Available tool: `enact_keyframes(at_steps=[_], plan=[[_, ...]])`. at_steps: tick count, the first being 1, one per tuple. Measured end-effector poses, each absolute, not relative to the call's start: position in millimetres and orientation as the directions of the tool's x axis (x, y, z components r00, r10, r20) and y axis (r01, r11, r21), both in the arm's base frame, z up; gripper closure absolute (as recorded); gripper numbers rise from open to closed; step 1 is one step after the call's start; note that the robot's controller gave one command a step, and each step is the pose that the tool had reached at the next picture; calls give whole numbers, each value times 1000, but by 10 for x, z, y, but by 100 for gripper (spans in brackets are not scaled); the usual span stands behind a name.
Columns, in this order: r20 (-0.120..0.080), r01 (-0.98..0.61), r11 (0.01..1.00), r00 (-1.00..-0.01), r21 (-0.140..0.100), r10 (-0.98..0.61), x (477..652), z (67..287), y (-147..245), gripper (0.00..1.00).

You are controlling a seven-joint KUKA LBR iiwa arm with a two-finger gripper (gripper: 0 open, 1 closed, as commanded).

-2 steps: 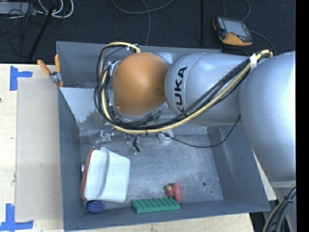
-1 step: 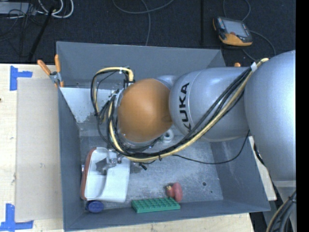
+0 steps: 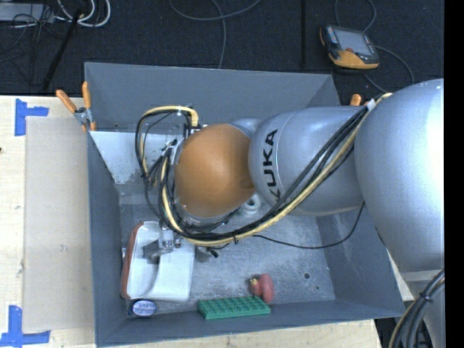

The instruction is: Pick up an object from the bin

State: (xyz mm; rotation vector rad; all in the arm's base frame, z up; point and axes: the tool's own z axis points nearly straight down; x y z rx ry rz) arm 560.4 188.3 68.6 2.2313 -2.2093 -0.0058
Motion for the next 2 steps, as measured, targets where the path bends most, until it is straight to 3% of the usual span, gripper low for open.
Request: enact_keyframes(at_steps=[1, 2], plan=[[0, -1000, -8, 8, 3, -1000, 5612, 711, 1878, 100], [-3, -999, -53, 53, -6, -999, 5350, 2489, 1996, 100]])
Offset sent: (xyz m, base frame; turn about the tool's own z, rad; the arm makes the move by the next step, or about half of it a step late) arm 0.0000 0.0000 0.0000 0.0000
